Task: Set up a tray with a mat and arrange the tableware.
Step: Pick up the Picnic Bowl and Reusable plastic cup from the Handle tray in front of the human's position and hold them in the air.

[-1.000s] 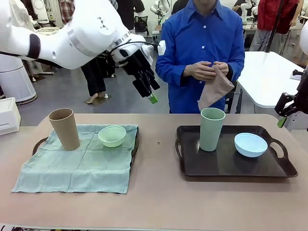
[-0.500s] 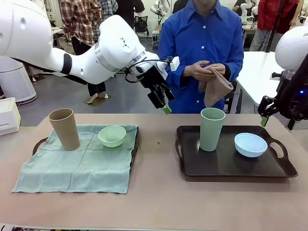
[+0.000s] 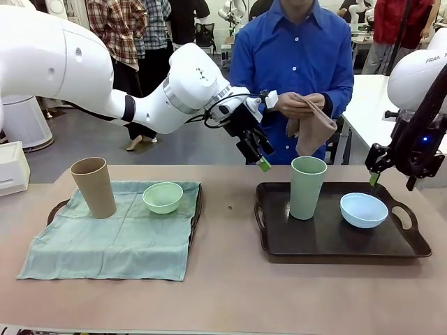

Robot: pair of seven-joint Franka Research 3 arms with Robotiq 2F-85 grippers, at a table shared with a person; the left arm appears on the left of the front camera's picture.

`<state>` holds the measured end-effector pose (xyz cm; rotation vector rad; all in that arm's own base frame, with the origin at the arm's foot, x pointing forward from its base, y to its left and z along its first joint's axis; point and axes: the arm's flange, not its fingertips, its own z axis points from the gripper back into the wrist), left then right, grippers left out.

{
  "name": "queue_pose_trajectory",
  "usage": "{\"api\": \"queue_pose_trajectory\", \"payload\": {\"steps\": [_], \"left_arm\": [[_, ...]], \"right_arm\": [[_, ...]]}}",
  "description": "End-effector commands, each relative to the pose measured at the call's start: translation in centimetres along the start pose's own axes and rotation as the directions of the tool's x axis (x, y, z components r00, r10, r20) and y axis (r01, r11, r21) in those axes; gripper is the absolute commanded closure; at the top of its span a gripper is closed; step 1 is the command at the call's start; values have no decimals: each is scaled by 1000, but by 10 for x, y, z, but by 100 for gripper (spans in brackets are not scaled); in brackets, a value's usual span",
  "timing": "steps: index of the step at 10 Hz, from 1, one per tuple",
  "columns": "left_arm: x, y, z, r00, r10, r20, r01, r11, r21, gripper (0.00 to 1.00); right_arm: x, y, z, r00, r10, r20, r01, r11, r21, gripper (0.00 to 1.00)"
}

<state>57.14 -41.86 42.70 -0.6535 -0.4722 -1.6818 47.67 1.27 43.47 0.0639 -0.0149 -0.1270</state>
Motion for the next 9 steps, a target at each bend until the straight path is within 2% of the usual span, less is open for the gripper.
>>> {"api": "queue_pose_trajectory", "payload": {"steps": [1,4,5,6,7,9], "left_arm": [[2,-3,3,999,-48,10,48,999,18,0],[2,-3,3,999,-48,10,48,999,18,0],[4,-1,0,1000,-17,4,17,1000,5,0],[1,-8,-11,997,-22,69,19,999,49,0],[2,-17,-16,992,-91,93,82,992,99,0],[-9,-23,-39,975,-175,133,159,979,124,0]], "right_arm": [[0,1,0,1000,4,2,-4,1000,0,11],[0,0,1,1000,1,1,-1,1000,0,11],[15,-2,-9,1000,31,2,-31,999,32,11],[19,-2,-21,999,41,-14,-40,997,64,11],[18,-4,-26,999,39,-9,-38,996,86,11],[16,-7,-38,1000,16,-5,-16,999,41,11]]}}
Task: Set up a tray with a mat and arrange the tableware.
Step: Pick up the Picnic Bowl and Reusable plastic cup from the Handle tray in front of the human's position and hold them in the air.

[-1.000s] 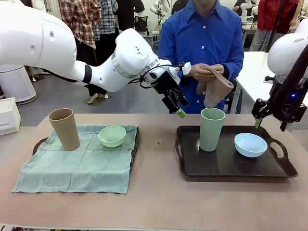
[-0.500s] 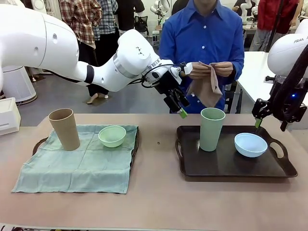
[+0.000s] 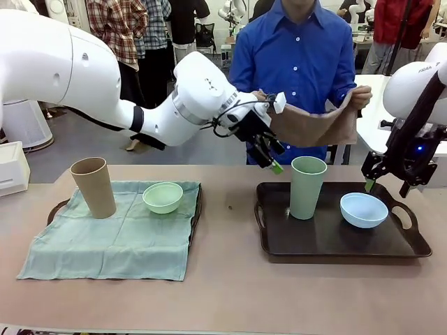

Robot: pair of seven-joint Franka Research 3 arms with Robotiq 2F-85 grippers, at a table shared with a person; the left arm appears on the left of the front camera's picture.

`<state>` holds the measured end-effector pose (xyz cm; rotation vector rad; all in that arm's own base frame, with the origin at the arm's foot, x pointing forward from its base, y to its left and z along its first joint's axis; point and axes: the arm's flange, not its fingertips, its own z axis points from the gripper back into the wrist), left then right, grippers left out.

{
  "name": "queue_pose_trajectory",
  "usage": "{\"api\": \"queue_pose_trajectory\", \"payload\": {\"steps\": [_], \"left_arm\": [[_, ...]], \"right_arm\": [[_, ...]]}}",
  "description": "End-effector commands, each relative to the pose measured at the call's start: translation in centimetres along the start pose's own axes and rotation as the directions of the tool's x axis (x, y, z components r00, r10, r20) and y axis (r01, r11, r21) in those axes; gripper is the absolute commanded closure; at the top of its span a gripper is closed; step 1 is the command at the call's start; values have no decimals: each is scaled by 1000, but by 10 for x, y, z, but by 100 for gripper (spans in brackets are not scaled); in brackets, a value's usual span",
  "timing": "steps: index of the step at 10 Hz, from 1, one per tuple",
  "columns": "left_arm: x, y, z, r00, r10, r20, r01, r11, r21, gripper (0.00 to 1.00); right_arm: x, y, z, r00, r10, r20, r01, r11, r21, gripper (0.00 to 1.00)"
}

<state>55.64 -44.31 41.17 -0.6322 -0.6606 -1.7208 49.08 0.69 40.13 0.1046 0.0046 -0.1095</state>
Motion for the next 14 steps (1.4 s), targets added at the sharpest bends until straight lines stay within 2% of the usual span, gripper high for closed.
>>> {"api": "queue_pose_trajectory", "payload": {"steps": [1,3,6,9,11,14], "left_arm": [[-27,-14,-16,994,-60,88,60,998,6,0],[-42,-5,-31,990,-51,135,52,999,-5,0],[-53,6,-50,982,-60,179,57,998,19,0],[-49,10,-68,967,19,255,1,997,-78,0],[-48,9,-75,966,57,252,-26,992,-126,0],[-45,9,-88,965,56,257,-11,985,-174,0]], "right_arm": [[2,-6,-10,1000,-21,15,21,999,-24,11],[3,-14,-20,999,-50,12,51,997,-50,11],[13,-13,-40,1000,-30,-1,30,995,-94,11],[23,-14,-54,1000,4,-4,-5,997,-80,11],[25,-15,-62,1000,10,-8,-10,998,-66,11],[27,-16,-65,1000,21,9,-21,1000,-15,11]]}}
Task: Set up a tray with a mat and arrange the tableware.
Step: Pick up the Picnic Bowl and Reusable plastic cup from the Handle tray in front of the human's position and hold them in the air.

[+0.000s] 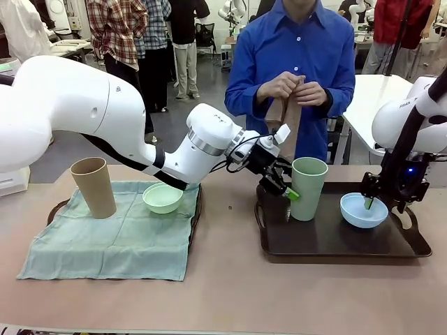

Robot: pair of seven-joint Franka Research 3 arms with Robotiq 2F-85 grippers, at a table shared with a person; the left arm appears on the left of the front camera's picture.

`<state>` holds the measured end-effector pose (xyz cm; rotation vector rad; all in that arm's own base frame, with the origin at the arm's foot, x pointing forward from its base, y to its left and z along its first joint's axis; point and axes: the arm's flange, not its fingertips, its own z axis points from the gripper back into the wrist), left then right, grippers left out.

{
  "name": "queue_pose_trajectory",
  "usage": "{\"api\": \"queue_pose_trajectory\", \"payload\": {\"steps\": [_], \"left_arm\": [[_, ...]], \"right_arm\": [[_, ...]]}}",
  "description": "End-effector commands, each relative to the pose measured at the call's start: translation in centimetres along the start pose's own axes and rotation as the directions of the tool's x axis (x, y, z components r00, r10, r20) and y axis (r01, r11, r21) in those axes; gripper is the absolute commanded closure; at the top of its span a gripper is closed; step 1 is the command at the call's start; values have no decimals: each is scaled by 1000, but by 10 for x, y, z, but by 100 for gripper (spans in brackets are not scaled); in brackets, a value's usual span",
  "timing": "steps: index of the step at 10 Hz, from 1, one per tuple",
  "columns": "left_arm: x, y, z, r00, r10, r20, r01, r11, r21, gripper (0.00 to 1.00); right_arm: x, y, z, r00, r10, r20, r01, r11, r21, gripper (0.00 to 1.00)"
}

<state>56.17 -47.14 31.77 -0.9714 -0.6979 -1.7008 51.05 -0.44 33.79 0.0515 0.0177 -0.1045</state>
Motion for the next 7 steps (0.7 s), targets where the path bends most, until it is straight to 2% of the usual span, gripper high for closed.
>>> {"api": "queue_pose_trajectory", "payload": {"steps": [1,2,3,6,7], "left_arm": [[4,10,-8,1000,15,25,-14,999,-39,0],[4,12,-13,999,18,31,-16,999,-51,0],[4,13,-15,999,21,27,-20,998,-55,0],[3,23,-31,1000,21,13,-20,998,-63,0],[3,25,-35,1000,20,10,-20,998,-62,0]], "right_arm": [[7,1,-2,999,23,29,-25,998,52,47],[7,3,-2,999,35,32,-37,998,54,70],[7,4,-1,999,39,33,-41,998,57,100],[8,6,1,999,43,30,-44,997,59,97],[8,6,1,999,44,27,-46,997,58,100]]}}
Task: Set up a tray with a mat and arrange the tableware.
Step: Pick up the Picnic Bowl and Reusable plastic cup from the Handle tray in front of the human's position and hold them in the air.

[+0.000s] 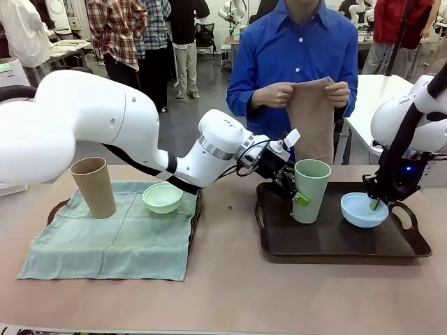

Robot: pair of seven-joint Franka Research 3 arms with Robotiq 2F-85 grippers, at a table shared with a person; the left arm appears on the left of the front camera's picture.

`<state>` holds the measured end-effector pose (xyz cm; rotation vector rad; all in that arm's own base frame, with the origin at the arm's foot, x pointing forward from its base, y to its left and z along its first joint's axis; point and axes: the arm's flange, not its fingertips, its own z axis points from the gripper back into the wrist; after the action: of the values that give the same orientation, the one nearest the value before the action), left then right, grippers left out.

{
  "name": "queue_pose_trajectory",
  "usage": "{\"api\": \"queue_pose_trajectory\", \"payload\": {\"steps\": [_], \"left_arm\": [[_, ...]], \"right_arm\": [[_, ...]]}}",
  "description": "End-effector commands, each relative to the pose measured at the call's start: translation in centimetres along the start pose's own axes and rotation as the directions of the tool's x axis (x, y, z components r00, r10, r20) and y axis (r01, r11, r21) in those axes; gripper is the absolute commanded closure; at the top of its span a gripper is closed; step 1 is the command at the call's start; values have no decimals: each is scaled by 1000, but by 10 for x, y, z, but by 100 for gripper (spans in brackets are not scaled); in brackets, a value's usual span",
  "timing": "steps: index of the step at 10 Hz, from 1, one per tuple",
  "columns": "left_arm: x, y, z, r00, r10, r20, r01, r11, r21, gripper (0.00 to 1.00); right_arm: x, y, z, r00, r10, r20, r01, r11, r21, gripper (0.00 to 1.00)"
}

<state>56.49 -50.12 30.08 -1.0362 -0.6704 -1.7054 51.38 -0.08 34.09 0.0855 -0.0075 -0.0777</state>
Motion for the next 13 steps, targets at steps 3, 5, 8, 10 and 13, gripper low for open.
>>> {"api": "queue_pose_trajectory", "payload": {"steps": [3,5,8,10,13], "left_arm": [[5,12,0,1000,-2,-22,3,1000,17,65],[6,10,1,1000,-3,-26,4,1000,22,100],[12,6,6,1000,5,-30,-3,999,48,72],[23,-2,12,1000,11,-2,-11,999,39,72],[46,-15,27,999,32,8,-32,997,66,72]], "right_arm": [[5,1,-2,1000,17,3,-17,999,29,100],[5,-1,-2,1000,17,6,-17,999,30,100],[5,-2,1,999,28,26,-29,999,25,100],[-4,4,25,997,73,30,-75,996,54,100],[-33,10,84,984,141,109,-148,987,66,100]]}}
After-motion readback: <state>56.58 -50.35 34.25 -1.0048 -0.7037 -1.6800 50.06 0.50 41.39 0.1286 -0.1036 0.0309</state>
